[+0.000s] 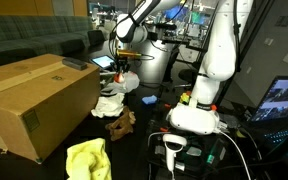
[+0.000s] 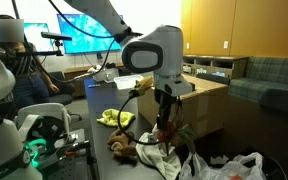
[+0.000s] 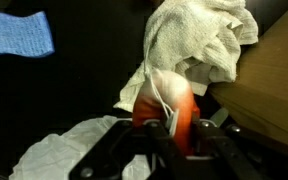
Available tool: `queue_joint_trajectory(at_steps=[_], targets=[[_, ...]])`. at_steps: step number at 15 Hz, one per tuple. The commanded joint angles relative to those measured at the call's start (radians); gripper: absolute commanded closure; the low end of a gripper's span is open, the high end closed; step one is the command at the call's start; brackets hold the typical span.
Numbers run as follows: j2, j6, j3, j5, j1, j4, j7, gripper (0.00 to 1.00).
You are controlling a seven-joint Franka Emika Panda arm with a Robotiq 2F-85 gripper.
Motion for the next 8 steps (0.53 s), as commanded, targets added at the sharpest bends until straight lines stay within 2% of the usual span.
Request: queue_joint_trajectory(at_steps=[1,8], targets=[[0.025,-0.070,-0.029,-0.031,-0.020,0.033,0.058,0.97],[0.120,-0.204,-0.080,-0.079,-0.049,0.108,0.076,0.97]])
